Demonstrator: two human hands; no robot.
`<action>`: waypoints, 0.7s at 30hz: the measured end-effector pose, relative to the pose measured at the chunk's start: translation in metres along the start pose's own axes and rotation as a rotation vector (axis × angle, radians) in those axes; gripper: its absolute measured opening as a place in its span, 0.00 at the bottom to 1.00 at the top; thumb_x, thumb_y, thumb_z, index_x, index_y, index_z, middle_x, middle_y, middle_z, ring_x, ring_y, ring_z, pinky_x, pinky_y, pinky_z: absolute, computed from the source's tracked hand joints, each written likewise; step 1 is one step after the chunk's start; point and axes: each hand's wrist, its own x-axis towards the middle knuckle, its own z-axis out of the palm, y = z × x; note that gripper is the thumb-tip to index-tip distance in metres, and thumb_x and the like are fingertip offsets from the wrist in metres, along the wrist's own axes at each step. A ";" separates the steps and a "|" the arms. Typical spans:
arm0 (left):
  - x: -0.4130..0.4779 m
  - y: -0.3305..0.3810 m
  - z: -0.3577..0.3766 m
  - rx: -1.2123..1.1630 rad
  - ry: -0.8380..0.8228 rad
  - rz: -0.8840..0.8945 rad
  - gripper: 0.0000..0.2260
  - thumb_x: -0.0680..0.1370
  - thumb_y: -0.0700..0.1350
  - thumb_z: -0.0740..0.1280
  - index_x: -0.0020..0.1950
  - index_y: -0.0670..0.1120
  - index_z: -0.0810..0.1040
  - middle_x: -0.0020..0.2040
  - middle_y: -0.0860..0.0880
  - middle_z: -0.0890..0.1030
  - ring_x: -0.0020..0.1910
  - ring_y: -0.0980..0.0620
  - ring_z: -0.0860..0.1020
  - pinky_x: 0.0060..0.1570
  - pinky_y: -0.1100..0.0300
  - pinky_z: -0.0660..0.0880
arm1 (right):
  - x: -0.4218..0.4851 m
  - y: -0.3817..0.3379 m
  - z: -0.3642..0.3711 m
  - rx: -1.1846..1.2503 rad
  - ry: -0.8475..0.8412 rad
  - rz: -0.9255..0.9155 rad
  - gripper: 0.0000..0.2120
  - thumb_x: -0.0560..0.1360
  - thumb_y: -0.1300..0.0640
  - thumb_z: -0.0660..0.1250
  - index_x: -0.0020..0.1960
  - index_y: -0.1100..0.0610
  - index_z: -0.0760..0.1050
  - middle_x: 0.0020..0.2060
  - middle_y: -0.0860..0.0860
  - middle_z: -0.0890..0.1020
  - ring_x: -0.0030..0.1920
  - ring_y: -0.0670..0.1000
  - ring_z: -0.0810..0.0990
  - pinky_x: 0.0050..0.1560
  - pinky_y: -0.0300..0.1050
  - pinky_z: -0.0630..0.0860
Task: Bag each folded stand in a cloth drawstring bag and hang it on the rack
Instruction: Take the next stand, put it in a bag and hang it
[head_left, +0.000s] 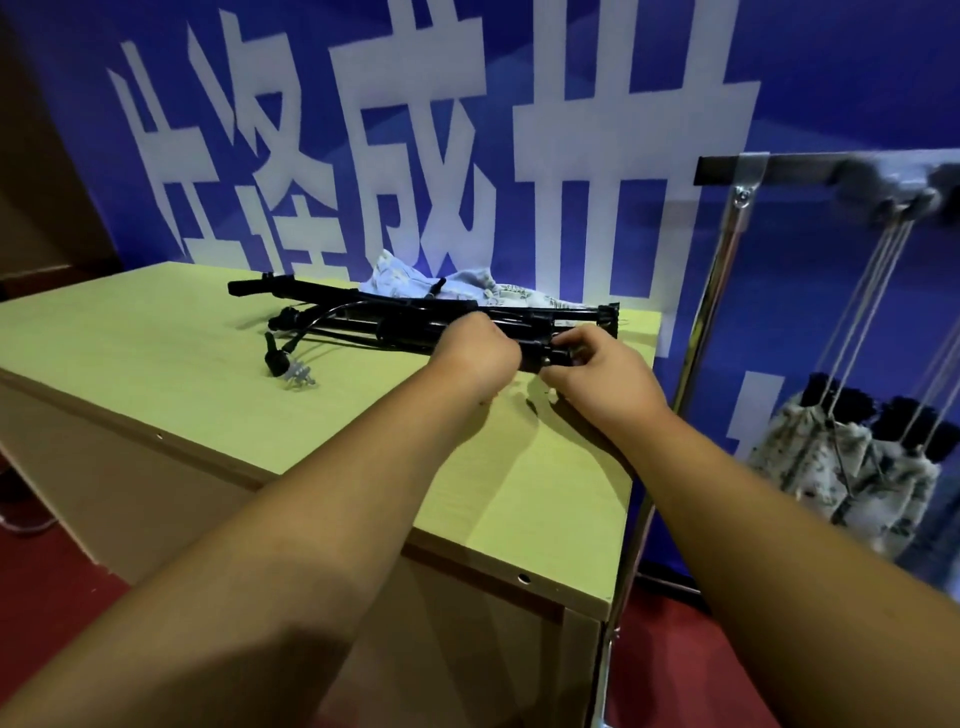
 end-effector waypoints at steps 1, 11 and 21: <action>0.010 -0.001 -0.003 0.079 0.039 0.015 0.10 0.82 0.38 0.62 0.59 0.42 0.81 0.56 0.41 0.84 0.56 0.38 0.83 0.58 0.48 0.82 | -0.001 0.000 0.000 0.041 -0.006 0.004 0.18 0.74 0.38 0.73 0.62 0.34 0.76 0.52 0.42 0.84 0.43 0.45 0.86 0.49 0.58 0.86; 0.079 -0.036 -0.004 0.702 -0.022 0.049 0.30 0.77 0.36 0.69 0.76 0.58 0.71 0.69 0.48 0.73 0.69 0.39 0.65 0.57 0.45 0.71 | 0.002 -0.001 0.001 -0.042 -0.020 -0.042 0.13 0.80 0.34 0.63 0.59 0.38 0.79 0.49 0.40 0.84 0.48 0.44 0.82 0.53 0.56 0.83; 0.074 -0.057 -0.013 0.857 -0.086 0.193 0.40 0.70 0.29 0.70 0.78 0.54 0.65 0.71 0.42 0.69 0.74 0.36 0.67 0.76 0.29 0.59 | 0.002 -0.006 0.006 -0.286 -0.015 -0.076 0.28 0.78 0.34 0.57 0.72 0.44 0.77 0.66 0.46 0.79 0.59 0.51 0.79 0.55 0.55 0.80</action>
